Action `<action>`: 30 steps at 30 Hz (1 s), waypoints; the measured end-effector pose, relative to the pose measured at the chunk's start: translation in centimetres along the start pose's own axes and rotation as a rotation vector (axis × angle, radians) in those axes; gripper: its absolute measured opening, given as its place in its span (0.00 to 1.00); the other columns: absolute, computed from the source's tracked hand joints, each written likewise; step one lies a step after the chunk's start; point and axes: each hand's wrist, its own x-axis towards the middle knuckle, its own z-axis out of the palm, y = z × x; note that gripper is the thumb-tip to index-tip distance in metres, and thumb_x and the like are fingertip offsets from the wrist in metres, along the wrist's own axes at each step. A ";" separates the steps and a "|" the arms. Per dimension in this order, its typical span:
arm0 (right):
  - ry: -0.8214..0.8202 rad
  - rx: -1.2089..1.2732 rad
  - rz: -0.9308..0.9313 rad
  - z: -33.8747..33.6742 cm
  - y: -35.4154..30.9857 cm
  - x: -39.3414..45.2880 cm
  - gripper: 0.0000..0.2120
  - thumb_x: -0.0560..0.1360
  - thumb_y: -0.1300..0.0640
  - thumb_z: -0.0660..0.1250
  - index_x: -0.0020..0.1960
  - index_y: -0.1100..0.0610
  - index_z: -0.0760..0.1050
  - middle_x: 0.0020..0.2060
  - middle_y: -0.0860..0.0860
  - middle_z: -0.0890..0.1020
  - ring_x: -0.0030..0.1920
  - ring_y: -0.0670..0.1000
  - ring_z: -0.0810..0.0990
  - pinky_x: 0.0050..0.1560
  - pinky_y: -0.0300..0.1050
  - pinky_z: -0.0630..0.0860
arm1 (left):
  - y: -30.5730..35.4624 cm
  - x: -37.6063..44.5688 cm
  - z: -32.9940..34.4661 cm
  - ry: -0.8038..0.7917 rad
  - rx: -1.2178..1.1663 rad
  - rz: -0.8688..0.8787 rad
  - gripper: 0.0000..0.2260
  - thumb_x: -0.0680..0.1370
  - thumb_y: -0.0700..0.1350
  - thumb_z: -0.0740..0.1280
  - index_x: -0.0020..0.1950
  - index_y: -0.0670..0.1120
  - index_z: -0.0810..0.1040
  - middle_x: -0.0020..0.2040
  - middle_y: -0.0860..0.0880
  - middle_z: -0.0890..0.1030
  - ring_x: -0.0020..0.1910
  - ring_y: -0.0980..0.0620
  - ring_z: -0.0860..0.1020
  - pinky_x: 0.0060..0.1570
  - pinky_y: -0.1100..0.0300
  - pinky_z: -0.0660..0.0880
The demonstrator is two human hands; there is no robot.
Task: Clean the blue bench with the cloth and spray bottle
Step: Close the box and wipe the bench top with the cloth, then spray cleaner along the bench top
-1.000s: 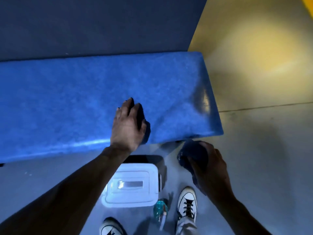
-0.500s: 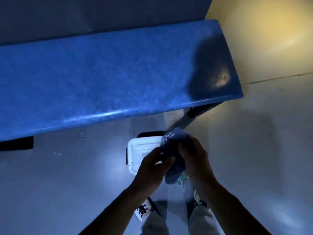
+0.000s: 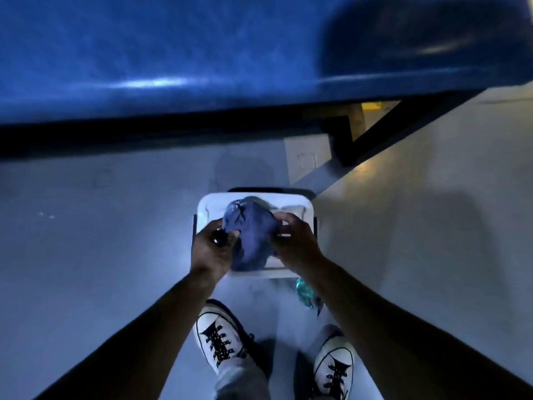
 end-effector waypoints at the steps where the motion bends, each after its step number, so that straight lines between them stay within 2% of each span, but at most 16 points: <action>1: -0.027 -0.036 -0.013 0.4 0.9 0.9 0.16 0.75 0.60 0.65 0.62 0.53 0.77 0.56 0.57 0.84 0.57 0.60 0.83 0.59 0.59 0.79 | -1.3 0.7 0.4 0.019 0.021 0.010 0.09 0.77 0.30 0.71 0.47 0.44 0.81 0.42 0.47 0.83 0.40 0.53 0.80 0.45 0.66 0.76; 4: -0.037 -0.083 -0.058 0.2 2.9 1.9 0.14 0.75 0.61 0.63 0.59 0.54 0.79 0.52 0.55 0.85 0.52 0.55 0.84 0.52 0.53 0.81 | -3.2 1.5 1.0 0.012 0.049 0.040 0.10 0.76 0.28 0.70 0.46 0.43 0.80 0.42 0.49 0.82 0.35 0.65 0.81 0.40 0.76 0.74; 6: -0.005 -0.031 -0.048 -1.2 3.8 1.4 0.13 0.76 0.61 0.65 0.59 0.53 0.79 0.45 0.50 0.85 0.38 0.45 0.82 0.37 0.42 0.77 | -3.4 1.2 1.2 0.038 0.017 0.021 0.12 0.75 0.28 0.71 0.46 0.46 0.80 0.41 0.50 0.82 0.41 0.55 0.82 0.46 0.69 0.77; 7: 0.017 0.035 -0.014 -2.3 4.2 0.9 0.13 0.76 0.62 0.66 0.59 0.54 0.79 0.42 0.49 0.85 0.32 0.42 0.81 0.32 0.39 0.75 | -3.1 0.6 1.3 0.100 0.049 0.016 0.12 0.75 0.31 0.72 0.47 0.49 0.80 0.42 0.52 0.82 0.43 0.50 0.81 0.50 0.62 0.77; 8: 0.051 0.077 0.028 -3.7 4.8 0.2 0.11 0.76 0.63 0.66 0.58 0.54 0.79 0.42 0.50 0.85 0.31 0.44 0.82 0.30 0.40 0.76 | -2.5 -0.4 1.3 0.183 0.149 0.032 0.10 0.75 0.35 0.73 0.49 0.50 0.80 0.44 0.50 0.83 0.44 0.49 0.80 0.51 0.61 0.76; 10: 0.145 0.102 0.098 -6.7 6.7 -1.5 0.09 0.76 0.63 0.68 0.55 0.54 0.80 0.45 0.55 0.87 0.41 0.54 0.86 0.39 0.49 0.80 | -1.5 -3.2 2.0 0.256 0.279 0.131 0.11 0.76 0.35 0.72 0.58 0.41 0.80 0.53 0.40 0.82 0.47 0.48 0.79 0.52 0.69 0.72; 11: 0.181 0.114 0.129 -8.1 8.0 -2.3 0.09 0.77 0.64 0.67 0.54 0.54 0.81 0.47 0.57 0.87 0.44 0.57 0.86 0.42 0.51 0.80 | -1.3 -4.7 2.7 0.213 0.273 0.174 0.12 0.76 0.34 0.70 0.59 0.38 0.80 0.55 0.37 0.81 0.48 0.48 0.79 0.51 0.72 0.72; 13: 0.211 0.145 0.218 -10.5 11.1 -3.6 0.09 0.77 0.66 0.66 0.53 0.55 0.81 0.45 0.59 0.86 0.40 0.53 0.85 0.38 0.45 0.79 | -1.5 -7.7 5.0 0.075 0.334 0.139 0.08 0.76 0.37 0.72 0.55 0.43 0.81 0.52 0.43 0.84 0.46 0.50 0.83 0.45 0.71 0.75; 15: 0.189 0.104 0.302 -11.6 14.2 -4.4 0.10 0.78 0.66 0.64 0.49 0.53 0.80 0.45 0.57 0.86 0.36 0.48 0.85 0.34 0.39 0.78 | -2.8 -10.1 8.2 -0.067 0.338 0.016 0.06 0.77 0.43 0.73 0.53 0.49 0.81 0.48 0.48 0.87 0.40 0.55 0.84 0.39 0.72 0.76; 16: 0.162 0.049 0.315 -11.7 15.8 -4.3 0.11 0.78 0.66 0.64 0.47 0.51 0.79 0.46 0.57 0.86 0.38 0.49 0.85 0.36 0.41 0.79 | -3.8 -10.8 9.9 -0.128 0.366 0.001 0.08 0.77 0.46 0.73 0.54 0.49 0.81 0.49 0.48 0.87 0.40 0.55 0.84 0.42 0.68 0.78; 18: 0.128 -0.037 0.301 -11.2 18.7 -3.7 0.10 0.79 0.64 0.64 0.48 0.50 0.79 0.48 0.58 0.86 0.44 0.54 0.86 0.46 0.51 0.83 | -6.0 -11.7 13.5 -0.229 0.529 0.031 0.16 0.76 0.54 0.73 0.61 0.50 0.79 0.56 0.49 0.84 0.51 0.50 0.83 0.53 0.57 0.80; 20: 0.118 -0.124 0.253 -10.2 20.8 -2.9 0.10 0.78 0.63 0.64 0.52 0.51 0.80 0.49 0.56 0.86 0.45 0.54 0.85 0.50 0.50 0.83 | -7.6 -12.1 16.1 -0.262 0.724 0.054 0.22 0.74 0.60 0.72 0.64 0.54 0.77 0.58 0.51 0.80 0.57 0.48 0.80 0.54 0.55 0.77; 22: 0.072 -0.201 0.177 -9.2 22.2 -2.6 0.12 0.79 0.62 0.64 0.57 0.50 0.79 0.51 0.53 0.85 0.44 0.50 0.84 0.45 0.41 0.80 | -9.1 -12.1 17.8 -0.200 0.804 0.158 0.19 0.73 0.55 0.74 0.61 0.50 0.79 0.54 0.48 0.81 0.53 0.44 0.82 0.48 0.53 0.77; 24: -0.022 -0.284 0.079 -8.7 22.7 -2.9 0.17 0.79 0.62 0.64 0.64 0.48 0.75 0.58 0.51 0.83 0.51 0.48 0.82 0.49 0.38 0.78 | -9.3 -12.2 18.4 -0.137 0.857 0.234 0.12 0.73 0.49 0.73 0.54 0.46 0.82 0.49 0.45 0.82 0.46 0.40 0.83 0.42 0.52 0.78; 27: -0.121 -0.495 -0.115 -9.5 21.6 -5.0 0.34 0.76 0.55 0.70 0.77 0.46 0.59 0.73 0.48 0.69 0.71 0.51 0.71 0.67 0.49 0.74 | -6.8 -12.8 17.4 -0.148 0.829 0.154 0.09 0.76 0.52 0.68 0.51 0.50 0.82 0.49 0.48 0.81 0.46 0.43 0.82 0.44 0.52 0.78; 30: -0.144 -0.590 -0.328 -11.3 17.9 -8.7 0.47 0.73 0.46 0.75 0.81 0.47 0.48 0.80 0.48 0.59 0.76 0.52 0.63 0.69 0.52 0.72 | -1.8 -15.6 14.8 -0.149 0.779 0.132 0.09 0.75 0.56 0.67 0.47 0.52 0.80 0.46 0.52 0.82 0.43 0.47 0.81 0.41 0.54 0.79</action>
